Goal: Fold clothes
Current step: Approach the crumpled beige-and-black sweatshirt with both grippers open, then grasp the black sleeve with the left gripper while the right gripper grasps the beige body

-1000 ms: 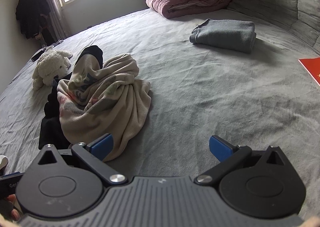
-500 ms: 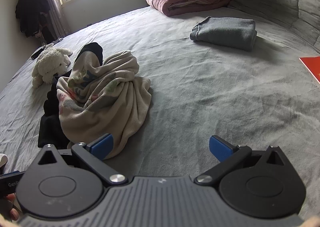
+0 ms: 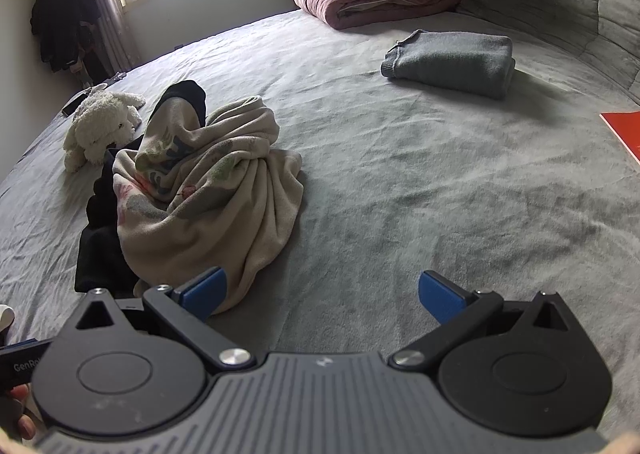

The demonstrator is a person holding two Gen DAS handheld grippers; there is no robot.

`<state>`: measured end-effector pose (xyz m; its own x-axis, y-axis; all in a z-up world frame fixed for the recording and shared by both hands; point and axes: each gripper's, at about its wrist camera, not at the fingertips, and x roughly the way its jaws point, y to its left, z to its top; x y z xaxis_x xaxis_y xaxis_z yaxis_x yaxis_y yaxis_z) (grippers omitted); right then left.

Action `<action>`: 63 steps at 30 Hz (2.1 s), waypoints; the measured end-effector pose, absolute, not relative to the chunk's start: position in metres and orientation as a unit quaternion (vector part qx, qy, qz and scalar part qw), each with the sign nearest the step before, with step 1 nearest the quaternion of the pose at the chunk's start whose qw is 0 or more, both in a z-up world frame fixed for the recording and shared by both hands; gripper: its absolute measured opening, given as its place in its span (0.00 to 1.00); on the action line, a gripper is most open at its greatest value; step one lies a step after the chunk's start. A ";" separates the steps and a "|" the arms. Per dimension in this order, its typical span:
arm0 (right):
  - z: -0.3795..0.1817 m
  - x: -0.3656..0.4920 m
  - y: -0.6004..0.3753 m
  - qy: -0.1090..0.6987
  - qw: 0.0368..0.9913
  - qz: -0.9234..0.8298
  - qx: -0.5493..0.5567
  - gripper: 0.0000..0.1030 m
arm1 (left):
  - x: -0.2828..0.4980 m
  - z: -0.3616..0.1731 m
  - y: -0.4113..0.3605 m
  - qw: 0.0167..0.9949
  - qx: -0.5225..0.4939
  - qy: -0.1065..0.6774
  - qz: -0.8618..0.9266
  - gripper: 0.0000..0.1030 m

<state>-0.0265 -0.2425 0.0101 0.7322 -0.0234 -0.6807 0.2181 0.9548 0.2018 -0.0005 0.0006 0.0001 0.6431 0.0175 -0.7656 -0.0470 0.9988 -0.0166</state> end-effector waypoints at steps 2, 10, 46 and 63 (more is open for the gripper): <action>0.011 -0.025 -0.243 0.361 0.920 -0.067 0.138 1.00 | -0.001 0.003 -0.002 0.905 -0.016 0.424 0.010 1.00; 0.030 -0.009 -0.245 0.347 0.925 -0.071 0.137 1.00 | 0.024 0.019 -0.004 0.904 0.005 0.427 0.001 1.00; -0.024 0.098 -0.227 0.418 0.904 0.063 0.070 0.62 | 0.113 -0.030 0.020 0.906 -0.048 0.416 -0.056 0.94; -0.005 0.058 -0.202 0.469 0.851 0.182 0.151 0.28 | 0.097 0.000 0.046 0.917 -0.124 0.377 -0.037 0.20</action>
<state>0.0581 -0.2020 -0.0053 0.4931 0.4519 -0.7434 -0.1686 0.8879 0.4280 0.0969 0.0464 0.0000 0.7127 -0.1609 -0.6828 -0.0266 0.9664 -0.2555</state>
